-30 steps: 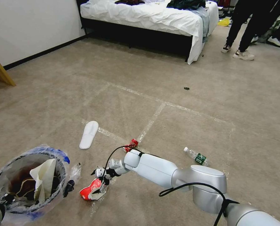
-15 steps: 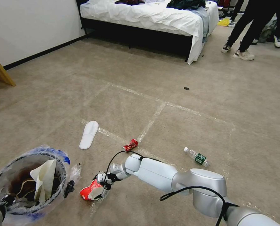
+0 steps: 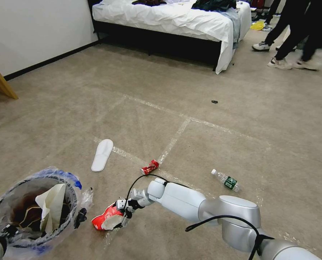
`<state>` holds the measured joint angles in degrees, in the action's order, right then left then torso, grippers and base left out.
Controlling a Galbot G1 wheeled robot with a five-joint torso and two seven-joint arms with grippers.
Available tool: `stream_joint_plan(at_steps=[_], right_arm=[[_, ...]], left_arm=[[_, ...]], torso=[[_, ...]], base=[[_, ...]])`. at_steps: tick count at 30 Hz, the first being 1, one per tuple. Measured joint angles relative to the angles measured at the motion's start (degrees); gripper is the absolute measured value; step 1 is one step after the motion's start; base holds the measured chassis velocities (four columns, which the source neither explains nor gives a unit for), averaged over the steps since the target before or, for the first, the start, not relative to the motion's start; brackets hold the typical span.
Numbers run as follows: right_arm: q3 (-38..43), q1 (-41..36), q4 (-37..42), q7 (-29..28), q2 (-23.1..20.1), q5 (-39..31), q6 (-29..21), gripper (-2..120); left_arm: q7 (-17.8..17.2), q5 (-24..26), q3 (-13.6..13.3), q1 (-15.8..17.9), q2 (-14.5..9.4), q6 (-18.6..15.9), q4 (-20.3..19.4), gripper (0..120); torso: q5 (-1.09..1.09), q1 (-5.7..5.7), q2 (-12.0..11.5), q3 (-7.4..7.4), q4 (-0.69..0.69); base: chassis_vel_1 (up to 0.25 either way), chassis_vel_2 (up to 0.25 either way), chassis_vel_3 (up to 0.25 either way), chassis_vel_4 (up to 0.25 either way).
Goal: Pick up the trash bin and place the garbage on the floor into it.
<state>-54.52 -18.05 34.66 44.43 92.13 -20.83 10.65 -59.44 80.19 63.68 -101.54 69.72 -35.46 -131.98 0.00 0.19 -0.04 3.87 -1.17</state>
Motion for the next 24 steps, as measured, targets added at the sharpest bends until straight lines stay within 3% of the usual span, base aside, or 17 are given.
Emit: stream_joint_plan(at_steps=[24], right_arm=[[1.19, 0.85, -1.1, -1.11, 0.0, -0.8, -0.29, 100]], left_arm=[[0.69, -0.91, -1.15, 0.21, 0.57, 0.11, -0.36, 0]], torso=[[-0.01, 0.0, 0.0, 0.0, 0.0]], base=[[0.0, 0.0, 0.0, 0.0]])
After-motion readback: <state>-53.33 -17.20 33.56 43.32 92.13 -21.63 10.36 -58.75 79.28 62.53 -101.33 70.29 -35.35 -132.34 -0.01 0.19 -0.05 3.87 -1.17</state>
